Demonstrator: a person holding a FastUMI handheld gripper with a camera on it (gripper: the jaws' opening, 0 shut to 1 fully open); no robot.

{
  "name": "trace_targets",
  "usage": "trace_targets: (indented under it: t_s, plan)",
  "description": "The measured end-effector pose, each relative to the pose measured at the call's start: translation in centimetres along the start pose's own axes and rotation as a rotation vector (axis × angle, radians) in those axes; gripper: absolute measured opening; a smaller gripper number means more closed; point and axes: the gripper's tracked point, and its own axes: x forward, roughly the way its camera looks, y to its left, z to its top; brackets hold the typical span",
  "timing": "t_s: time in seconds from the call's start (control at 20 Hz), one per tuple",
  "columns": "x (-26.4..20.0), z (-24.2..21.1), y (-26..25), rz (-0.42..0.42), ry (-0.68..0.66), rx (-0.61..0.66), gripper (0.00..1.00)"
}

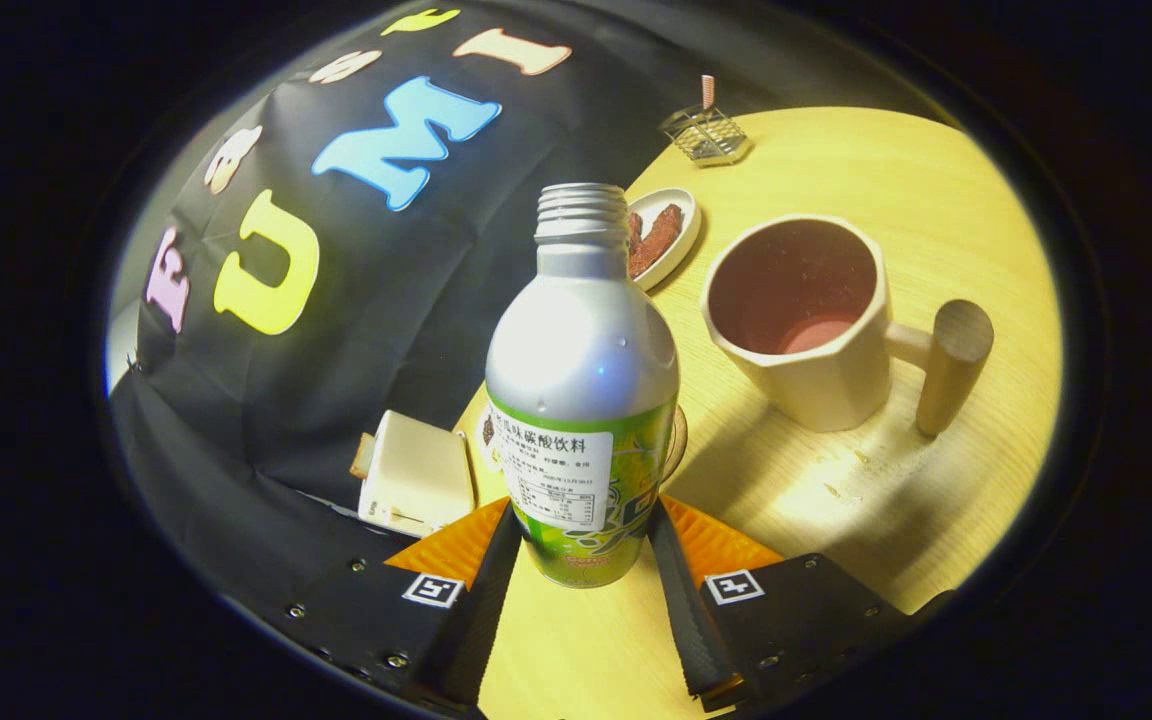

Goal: Take the bottle from table, then pour the juice into the cup, finally place the bottle on the coaster

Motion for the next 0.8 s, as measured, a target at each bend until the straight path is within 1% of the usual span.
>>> trace_targets:
  t_s: [0.15, 0.45, 0.8]
  plan:
    - [0.6, 0.0, 0.0, -0.038, -0.026, -0.073, 0.73]
    - [1.5, 1.5, 0.7, -0.068, -0.134, -0.145, 0.73]
    - [2.9, 2.6, 0.8, -0.140, -0.210, -0.267, 0.73]
